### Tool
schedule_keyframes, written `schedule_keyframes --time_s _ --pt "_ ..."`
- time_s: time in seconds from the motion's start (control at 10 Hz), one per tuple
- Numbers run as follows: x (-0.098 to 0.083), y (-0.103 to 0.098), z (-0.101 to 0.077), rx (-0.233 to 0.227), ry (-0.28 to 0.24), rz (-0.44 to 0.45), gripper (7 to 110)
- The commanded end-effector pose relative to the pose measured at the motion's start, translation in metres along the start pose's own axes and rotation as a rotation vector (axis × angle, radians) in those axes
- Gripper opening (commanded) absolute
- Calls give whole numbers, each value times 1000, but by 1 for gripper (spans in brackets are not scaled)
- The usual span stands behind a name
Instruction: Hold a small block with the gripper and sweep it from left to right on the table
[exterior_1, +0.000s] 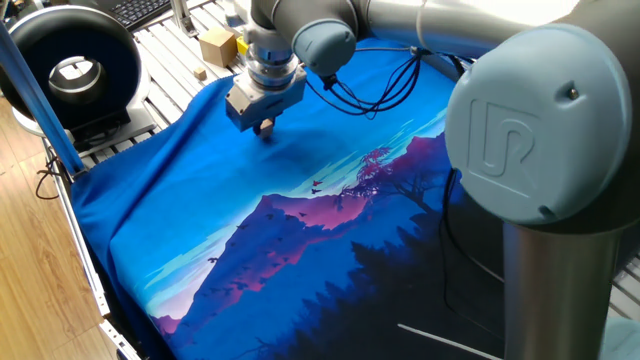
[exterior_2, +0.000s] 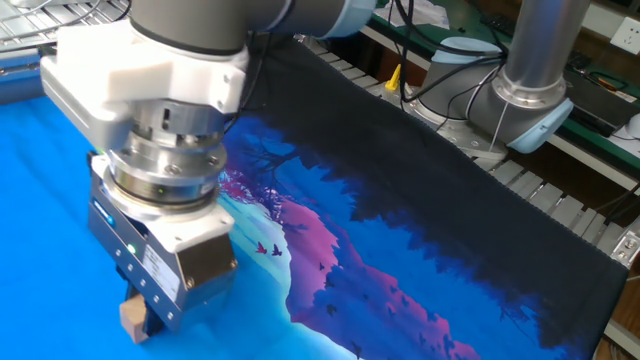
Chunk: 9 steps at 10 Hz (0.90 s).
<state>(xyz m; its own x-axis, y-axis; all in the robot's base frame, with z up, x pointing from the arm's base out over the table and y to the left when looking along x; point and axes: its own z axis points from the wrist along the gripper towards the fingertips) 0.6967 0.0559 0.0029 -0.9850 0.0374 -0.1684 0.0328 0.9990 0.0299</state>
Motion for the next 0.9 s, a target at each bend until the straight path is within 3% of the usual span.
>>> schedule_keyframes --time_s 0.0,0.8 --pt "1 15 -1 -1 0 28 22" --pt "7 53 5 14 -16 81 22"
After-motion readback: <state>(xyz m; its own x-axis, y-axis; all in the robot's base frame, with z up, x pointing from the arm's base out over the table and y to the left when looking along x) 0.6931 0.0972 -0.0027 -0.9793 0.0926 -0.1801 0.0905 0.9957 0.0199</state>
